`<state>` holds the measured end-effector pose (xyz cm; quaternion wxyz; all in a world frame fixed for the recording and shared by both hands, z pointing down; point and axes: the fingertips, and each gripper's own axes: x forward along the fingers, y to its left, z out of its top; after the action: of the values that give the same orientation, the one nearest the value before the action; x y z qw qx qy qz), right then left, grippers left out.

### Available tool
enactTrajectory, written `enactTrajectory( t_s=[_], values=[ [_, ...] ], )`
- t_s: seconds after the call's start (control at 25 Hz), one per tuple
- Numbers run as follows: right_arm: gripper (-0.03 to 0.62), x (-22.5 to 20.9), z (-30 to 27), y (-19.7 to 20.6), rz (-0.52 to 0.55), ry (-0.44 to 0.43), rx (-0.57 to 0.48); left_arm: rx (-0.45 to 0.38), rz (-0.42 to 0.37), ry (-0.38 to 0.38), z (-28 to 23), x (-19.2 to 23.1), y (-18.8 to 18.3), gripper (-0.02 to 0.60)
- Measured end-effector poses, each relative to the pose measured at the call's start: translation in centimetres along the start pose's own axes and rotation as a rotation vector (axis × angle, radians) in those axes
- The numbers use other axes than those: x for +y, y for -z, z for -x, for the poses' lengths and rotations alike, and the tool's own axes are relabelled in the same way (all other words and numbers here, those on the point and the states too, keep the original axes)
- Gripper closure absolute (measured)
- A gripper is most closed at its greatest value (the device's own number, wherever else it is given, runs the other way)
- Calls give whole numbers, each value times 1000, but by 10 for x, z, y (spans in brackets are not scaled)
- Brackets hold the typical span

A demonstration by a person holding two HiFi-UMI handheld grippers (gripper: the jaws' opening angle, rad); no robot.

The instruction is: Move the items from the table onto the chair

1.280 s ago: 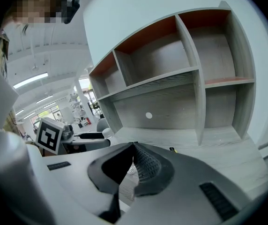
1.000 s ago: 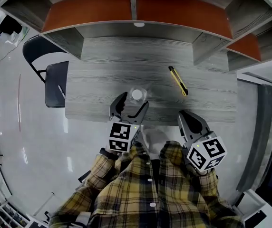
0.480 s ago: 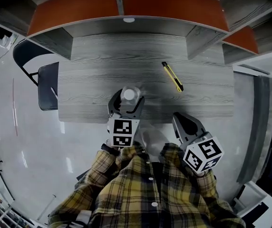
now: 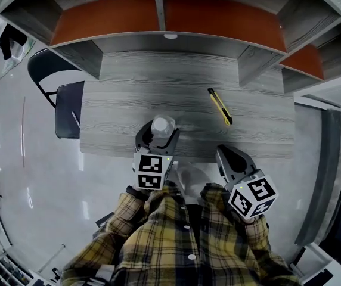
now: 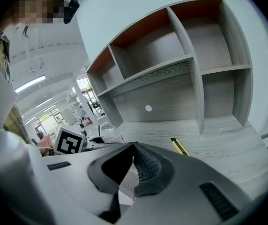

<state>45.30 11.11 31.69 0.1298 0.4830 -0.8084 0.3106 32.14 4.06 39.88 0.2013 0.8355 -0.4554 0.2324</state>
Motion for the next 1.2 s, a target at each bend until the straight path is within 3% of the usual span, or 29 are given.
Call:
enactTrajectory(
  t_s=[0.32,0.68,1.0,1.2],
  values=[
    [576,31,-45,-15,6,-203,-5,-57,90,-123,48,38,-26,279],
    [576,104,-105,-17,94,-413,85,-134,250,-374,133,132,-13,279],
    [576,197,-167,6,128,-434,161,-127,342,-484,208,260,37,279],
    [576,261,-225,25,117,-379,167,-89,307,-470,227,365,61,279]
  ],
)
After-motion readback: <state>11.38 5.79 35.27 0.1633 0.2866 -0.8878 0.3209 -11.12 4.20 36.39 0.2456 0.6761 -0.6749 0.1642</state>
